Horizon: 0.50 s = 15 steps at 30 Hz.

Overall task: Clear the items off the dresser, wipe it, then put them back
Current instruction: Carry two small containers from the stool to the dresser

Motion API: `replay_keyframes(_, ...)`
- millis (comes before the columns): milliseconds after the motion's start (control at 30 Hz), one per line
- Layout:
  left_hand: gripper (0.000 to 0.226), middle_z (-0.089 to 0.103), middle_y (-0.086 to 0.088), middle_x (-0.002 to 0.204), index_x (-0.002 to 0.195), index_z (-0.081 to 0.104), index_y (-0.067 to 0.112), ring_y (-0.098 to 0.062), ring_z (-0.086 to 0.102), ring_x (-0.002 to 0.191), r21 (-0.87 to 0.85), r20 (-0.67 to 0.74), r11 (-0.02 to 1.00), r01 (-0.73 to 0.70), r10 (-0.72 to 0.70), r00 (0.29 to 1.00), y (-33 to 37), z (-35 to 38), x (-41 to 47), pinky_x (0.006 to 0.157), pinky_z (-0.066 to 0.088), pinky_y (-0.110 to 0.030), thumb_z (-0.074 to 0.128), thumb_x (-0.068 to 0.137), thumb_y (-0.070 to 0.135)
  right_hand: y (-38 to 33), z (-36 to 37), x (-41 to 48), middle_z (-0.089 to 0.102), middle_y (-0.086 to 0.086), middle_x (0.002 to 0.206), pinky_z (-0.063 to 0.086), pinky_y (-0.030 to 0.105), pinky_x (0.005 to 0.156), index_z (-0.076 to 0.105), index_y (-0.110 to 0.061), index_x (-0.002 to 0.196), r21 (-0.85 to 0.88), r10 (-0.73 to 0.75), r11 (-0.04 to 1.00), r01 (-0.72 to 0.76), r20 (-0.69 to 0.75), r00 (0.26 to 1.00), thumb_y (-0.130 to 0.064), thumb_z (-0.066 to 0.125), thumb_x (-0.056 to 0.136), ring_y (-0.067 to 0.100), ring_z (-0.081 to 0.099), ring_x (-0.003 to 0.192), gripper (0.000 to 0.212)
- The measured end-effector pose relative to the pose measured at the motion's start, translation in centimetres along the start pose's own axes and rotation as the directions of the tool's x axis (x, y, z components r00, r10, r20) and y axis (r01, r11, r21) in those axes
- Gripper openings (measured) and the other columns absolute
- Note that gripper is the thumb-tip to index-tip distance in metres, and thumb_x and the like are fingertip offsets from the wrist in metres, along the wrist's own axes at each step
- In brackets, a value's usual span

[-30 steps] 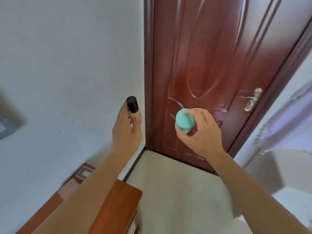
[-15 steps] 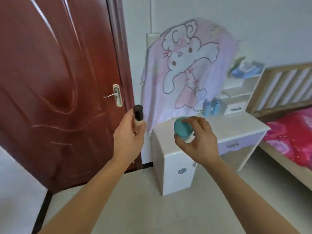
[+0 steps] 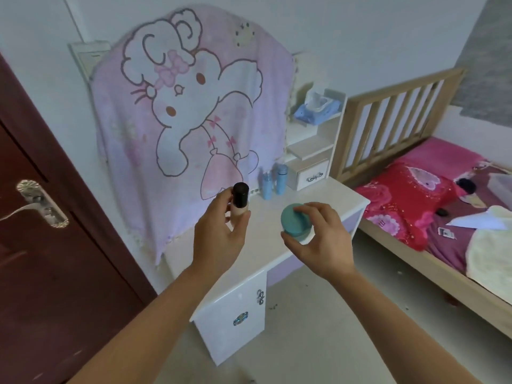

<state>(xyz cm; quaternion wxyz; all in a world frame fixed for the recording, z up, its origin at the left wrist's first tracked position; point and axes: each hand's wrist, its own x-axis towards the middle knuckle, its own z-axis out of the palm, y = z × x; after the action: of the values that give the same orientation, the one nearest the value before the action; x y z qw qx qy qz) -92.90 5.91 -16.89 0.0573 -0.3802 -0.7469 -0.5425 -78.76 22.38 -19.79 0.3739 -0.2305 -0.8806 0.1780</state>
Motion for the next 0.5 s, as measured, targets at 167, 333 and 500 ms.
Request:
replay_keyframes(167,0.041,0.062,0.017,0.109,0.126,0.050,0.031,0.003,0.058,0.096,-0.018,0.057,0.999,-0.031,0.032,0.998,-3.0,5.6,10.5,0.082,0.056,-0.030,0.067,0.089,0.029,4.9,2.2,9.1,0.055,-0.008,0.121,0.054,0.032,0.068,0.059,-0.029,0.119,-0.094,0.059,0.994,-0.060,-0.010,0.998,-0.051,0.078,0.071,0.015,0.056,0.107,0.056)
replay_keyframes(333,0.037,0.065,0.011,0.108,0.125,0.051,0.027,-0.008,0.062,0.094,-0.020,0.122,0.999,-0.037,0.039,0.992,-5.2,11.2,18.8,0.082,0.056,-0.038,0.065,0.090,0.028,10.0,3.3,15.7,0.057,-0.006,0.120,0.044,0.023,0.069,0.060,-0.028,0.118,-0.133,0.115,0.984,-0.122,-0.054,0.992,-0.049,0.080,0.071,0.015,0.056,0.105,0.056)
replay_keyframes(500,0.032,0.065,0.013,0.104,0.119,0.053,0.025,-0.009,0.060,0.097,0.058,0.144,0.998,0.016,-0.024,0.989,-7.9,17.3,23.5,0.075,0.048,-0.030,0.064,0.091,0.037,16.0,5.8,19.7,0.057,-0.005,0.120,0.050,0.027,0.070,0.059,-0.027,0.119,-0.121,0.161,0.979,-0.166,-0.052,0.986,-0.049,0.080,0.072,0.015,0.056,0.106,0.056)
